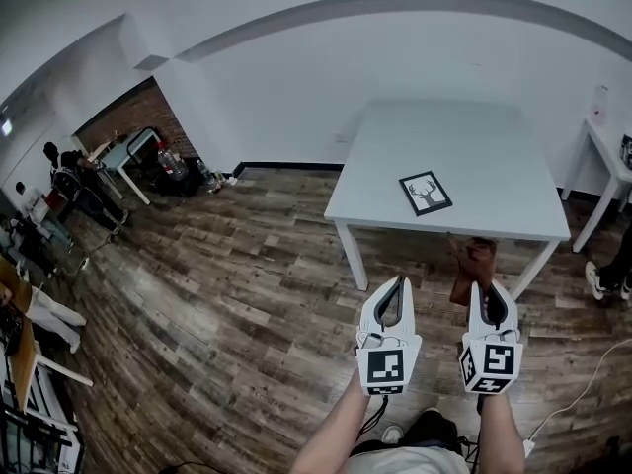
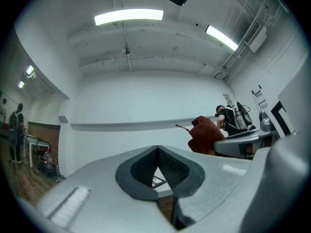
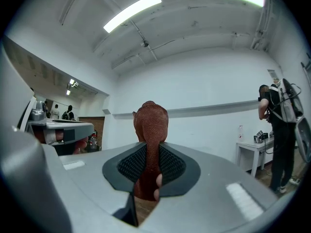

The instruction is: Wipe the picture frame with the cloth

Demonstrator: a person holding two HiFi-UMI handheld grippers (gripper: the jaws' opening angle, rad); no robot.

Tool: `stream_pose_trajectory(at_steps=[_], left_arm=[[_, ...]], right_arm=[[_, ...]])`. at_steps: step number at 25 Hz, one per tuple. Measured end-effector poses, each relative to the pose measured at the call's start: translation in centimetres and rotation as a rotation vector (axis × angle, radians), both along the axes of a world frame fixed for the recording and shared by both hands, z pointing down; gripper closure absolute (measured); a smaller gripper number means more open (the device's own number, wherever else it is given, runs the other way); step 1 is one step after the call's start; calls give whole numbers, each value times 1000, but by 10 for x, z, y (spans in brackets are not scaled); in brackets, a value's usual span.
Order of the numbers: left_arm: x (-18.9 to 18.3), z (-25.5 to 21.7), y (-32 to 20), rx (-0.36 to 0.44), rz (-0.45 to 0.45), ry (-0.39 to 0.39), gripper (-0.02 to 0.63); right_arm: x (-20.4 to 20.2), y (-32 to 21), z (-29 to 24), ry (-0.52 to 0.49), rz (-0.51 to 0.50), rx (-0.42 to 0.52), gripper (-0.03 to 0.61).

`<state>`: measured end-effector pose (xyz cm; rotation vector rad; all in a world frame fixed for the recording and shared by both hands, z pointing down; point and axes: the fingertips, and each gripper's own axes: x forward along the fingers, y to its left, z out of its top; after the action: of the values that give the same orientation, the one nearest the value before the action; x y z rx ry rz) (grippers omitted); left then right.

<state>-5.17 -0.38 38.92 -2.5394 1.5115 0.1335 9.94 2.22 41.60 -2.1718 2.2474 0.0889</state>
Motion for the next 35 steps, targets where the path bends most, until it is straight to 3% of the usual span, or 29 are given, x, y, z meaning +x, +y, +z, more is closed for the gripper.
stream_pose_trajectory(at_steps=[6,11,22,30,35], left_arm=[[23,12,-77,1,-3,-16,614],[57,14,-166,-5,-28,-33,612],[118,10,-334,-13,-64,8,612],[117,28,-397,-37,-78,4,612],[102,42,-420,-64,-93,7,612]], right_arm=[[14,-81,17,0,-23,-17,488],[50,-174,28,-18,-38,-47,489],[97,-341,33,17,-128,-102,488],[95,-403,63,20,-155,-176,488],[74,-437,114,12,-196,-336,488]])
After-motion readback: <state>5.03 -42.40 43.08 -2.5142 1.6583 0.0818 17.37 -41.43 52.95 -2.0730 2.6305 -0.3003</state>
